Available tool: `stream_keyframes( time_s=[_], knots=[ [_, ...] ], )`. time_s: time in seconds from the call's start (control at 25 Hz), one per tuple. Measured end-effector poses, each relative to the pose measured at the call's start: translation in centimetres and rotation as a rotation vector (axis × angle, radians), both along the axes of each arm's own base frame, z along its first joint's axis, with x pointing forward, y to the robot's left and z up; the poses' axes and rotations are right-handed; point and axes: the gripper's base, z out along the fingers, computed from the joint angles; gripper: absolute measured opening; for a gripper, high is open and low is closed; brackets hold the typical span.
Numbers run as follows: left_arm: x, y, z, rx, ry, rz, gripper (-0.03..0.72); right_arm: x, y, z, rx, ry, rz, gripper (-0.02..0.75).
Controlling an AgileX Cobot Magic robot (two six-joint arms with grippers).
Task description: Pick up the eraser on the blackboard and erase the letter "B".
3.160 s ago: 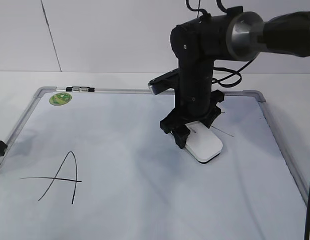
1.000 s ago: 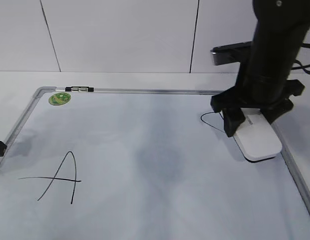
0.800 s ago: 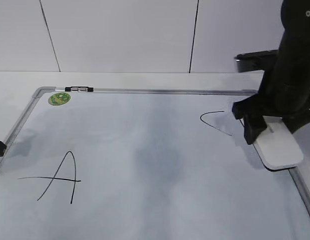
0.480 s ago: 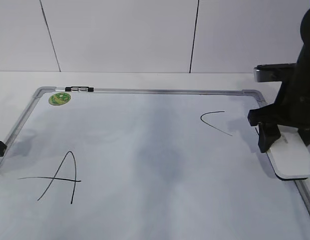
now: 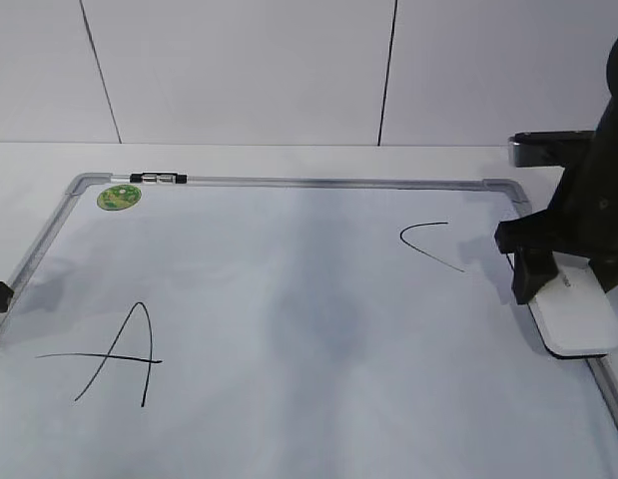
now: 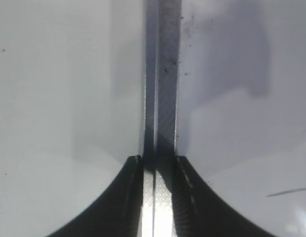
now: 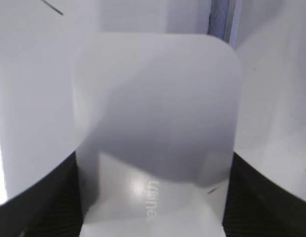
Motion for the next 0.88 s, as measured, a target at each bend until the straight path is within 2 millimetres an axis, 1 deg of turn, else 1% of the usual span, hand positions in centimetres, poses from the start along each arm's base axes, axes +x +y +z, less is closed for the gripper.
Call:
stream_keyframes(
  time_s=[0.32, 0.88],
  knots=[
    [0.0, 0.0, 0.0, 0.000, 0.000, 0.000, 0.140, 0.7, 0.2, -2.8, -0.006, 0.071, -0.029, 0.552],
    [0.0, 0.0, 0.0, 0.000, 0.000, 0.000, 0.141, 0.7, 0.0, -2.9, -0.027, 0.075, -0.049, 0.552]
  ],
)
